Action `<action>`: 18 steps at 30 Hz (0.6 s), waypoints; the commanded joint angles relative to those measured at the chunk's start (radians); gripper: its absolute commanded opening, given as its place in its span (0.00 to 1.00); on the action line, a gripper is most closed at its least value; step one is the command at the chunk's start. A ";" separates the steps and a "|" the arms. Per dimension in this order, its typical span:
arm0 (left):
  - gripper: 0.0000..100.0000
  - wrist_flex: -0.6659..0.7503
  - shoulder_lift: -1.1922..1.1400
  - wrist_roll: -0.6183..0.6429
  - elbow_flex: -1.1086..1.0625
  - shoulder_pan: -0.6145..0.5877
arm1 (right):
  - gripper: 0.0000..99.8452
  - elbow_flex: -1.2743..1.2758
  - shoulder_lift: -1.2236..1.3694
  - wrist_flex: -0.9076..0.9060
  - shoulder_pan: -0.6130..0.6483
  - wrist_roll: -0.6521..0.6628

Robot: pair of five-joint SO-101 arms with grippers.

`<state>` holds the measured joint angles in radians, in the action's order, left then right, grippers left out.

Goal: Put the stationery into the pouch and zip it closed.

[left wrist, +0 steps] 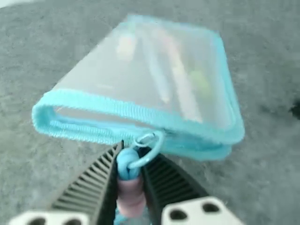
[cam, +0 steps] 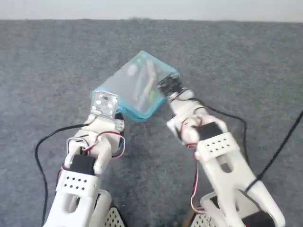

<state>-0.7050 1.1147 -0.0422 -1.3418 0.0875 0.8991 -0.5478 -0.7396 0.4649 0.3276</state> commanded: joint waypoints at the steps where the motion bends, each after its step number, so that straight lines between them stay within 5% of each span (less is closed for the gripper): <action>1: 0.01 -0.008 0.014 -0.052 0.021 0.052 | 0.08 -0.011 -0.030 -0.042 0.088 -0.015; 5: 0.01 -0.069 0.015 -0.120 0.036 0.147 | 0.18 -0.006 -0.120 -0.097 0.087 -0.009; 9: 0.01 -0.089 0.017 -0.130 0.038 0.219 | 0.16 0.078 -0.302 -0.102 0.091 -0.009; 14: 0.01 -0.091 0.017 -0.129 0.047 0.216 | 0.16 0.245 -0.549 -0.015 0.182 0.002; 18: 0.01 -0.106 0.017 -0.110 0.070 0.152 | 0.16 0.293 -0.591 -0.007 0.234 0.129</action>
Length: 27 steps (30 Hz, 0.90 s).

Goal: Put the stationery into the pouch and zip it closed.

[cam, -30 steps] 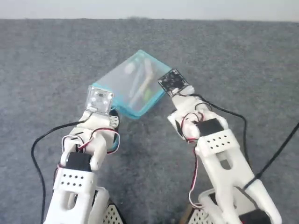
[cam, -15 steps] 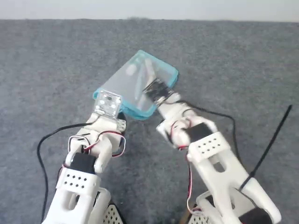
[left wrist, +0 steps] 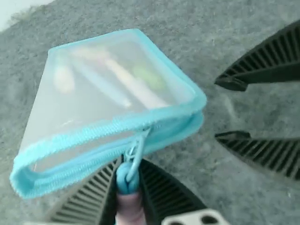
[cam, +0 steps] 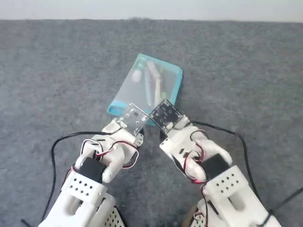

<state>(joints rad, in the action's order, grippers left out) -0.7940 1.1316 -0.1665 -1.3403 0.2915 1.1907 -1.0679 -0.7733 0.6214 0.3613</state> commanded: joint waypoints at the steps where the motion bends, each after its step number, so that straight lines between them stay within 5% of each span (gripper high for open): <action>1: 0.01 -0.021 0.000 0.015 0.076 -0.072 | 0.16 0.003 -0.067 0.031 0.081 0.100; 15: 0.01 -0.023 0.000 0.091 0.085 -0.132 | 0.25 -0.072 0.262 0.131 0.064 0.064; 27: 0.01 -0.031 0.000 0.094 0.113 -0.163 | 0.26 -0.091 0.291 0.312 0.059 0.052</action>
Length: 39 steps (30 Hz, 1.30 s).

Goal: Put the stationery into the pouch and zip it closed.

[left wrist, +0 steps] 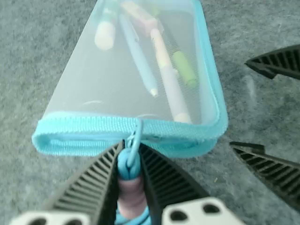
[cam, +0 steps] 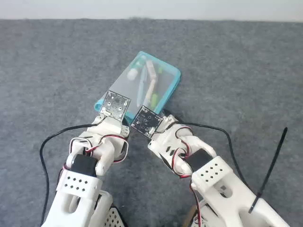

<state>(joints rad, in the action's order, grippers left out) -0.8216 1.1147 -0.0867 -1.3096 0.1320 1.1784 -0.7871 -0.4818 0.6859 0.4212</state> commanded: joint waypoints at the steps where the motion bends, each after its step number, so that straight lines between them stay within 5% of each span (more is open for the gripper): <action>1: 0.01 -0.021 0.017 0.014 0.096 -0.002 | 0.26 -0.081 0.015 0.001 -0.005 0.008; 13: 0.01 -0.089 0.017 0.014 0.183 -0.032 | 0.26 -0.084 0.125 0.053 -0.004 0.049; 20: 0.01 -0.241 0.015 0.009 0.315 -0.031 | 0.25 -0.095 0.124 0.105 -0.002 0.052; 39: 0.01 -0.245 0.015 0.009 0.297 -0.034 | 0.19 -0.193 0.081 0.130 0.065 0.117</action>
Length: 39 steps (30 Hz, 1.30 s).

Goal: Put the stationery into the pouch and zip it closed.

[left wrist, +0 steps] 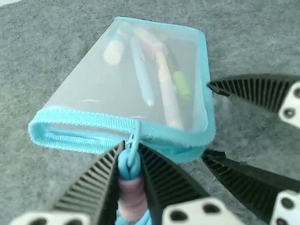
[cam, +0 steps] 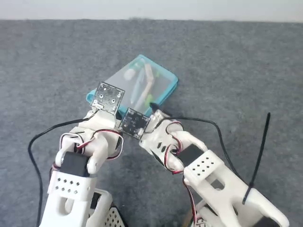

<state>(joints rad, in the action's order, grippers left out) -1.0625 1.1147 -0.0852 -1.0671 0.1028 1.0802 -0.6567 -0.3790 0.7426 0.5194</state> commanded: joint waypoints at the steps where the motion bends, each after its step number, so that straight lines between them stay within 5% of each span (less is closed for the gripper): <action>1: 0.01 -0.005 0.015 0.008 0.056 -0.008 | 0.17 -0.114 -0.036 0.027 0.008 0.018; 13: 0.01 -0.005 0.008 0.008 0.054 -0.048 | 0.14 -0.227 0.148 0.027 -0.001 0.021; 17: 0.01 -0.002 0.012 0.006 0.039 -0.029 | 0.00 -0.250 0.156 0.019 -0.064 -0.002; 25: 0.01 0.055 0.014 0.006 -0.010 -0.028 | 0.01 -0.249 0.142 -0.094 -0.117 0.011; 31: 0.01 0.057 0.014 0.006 -0.012 -0.032 | 0.01 -0.241 0.013 -0.283 -0.139 0.005; 39: 0.01 0.210 0.011 0.012 -0.090 -0.137 | 0.01 -0.084 -0.257 -0.314 -0.143 0.008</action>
<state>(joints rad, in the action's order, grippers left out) -0.9275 1.1147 -0.0867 -1.1623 -0.0015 0.9743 -0.8071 -0.6874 0.6137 0.5194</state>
